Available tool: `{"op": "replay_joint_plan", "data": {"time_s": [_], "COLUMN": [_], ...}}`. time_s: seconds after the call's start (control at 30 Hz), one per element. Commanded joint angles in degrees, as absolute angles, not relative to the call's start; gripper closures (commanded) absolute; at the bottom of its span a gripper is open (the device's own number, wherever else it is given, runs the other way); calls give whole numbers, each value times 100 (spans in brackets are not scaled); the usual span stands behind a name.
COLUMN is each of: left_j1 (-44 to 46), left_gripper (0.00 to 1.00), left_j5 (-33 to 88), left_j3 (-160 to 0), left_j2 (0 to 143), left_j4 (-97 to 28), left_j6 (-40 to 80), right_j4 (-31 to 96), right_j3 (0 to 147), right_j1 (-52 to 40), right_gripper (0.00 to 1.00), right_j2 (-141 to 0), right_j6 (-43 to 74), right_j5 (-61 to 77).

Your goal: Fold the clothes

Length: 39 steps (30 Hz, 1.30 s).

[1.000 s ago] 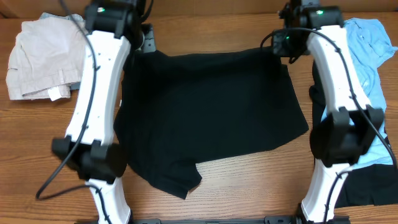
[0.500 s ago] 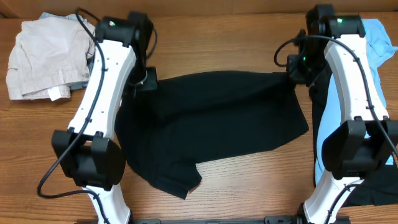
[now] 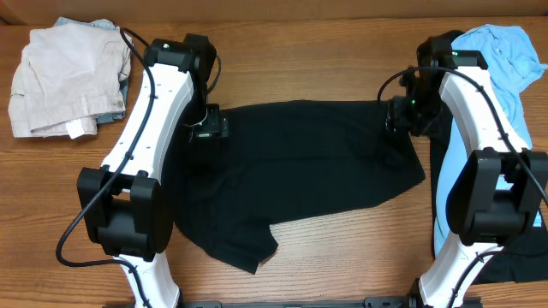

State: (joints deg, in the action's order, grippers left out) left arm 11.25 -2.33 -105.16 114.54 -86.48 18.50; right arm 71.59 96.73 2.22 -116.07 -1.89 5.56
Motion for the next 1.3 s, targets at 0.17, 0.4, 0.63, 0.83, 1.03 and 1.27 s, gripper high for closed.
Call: {"op": "replay_joint_plan", "data": {"time_s": [0.17, 0.4, 0.63, 0.83, 1.03, 1.27], "left_j1": [1155, 1153, 1153, 1153, 1153, 1153], "left_gripper": [15, 19, 23, 24, 20, 35], "left_j5": [-386, -639, -637, -626, -615, -126], "left_j3": [-10545, -10545, -10532, -10385, -10374, -10374], "left_j2": [11539, 11603, 11618, 11666, 11830, 12409], "left_j4": [-6989, -6862, -6831, -6622, -6493, -6475], "left_j6": [1232, 1153, 1157, 1160, 1162, 1177], "right_j4": [5297, 5006, 4560, 3634, 3603, 5387], "right_j3": [9767, 9767, 9773, 9839, 10407, 11769], "right_j1": [152, 202, 200, 242, 471, 718], "right_gripper": [30, 42, 80, 96, 96, 10], "right_j2": [-12132, -12803, -12903, -12903, -12903, -12901], "right_j6": [-325, -228, 121, 482, 622, 602], "right_j5": [381, 331, 231, 8, 8, 521]}}
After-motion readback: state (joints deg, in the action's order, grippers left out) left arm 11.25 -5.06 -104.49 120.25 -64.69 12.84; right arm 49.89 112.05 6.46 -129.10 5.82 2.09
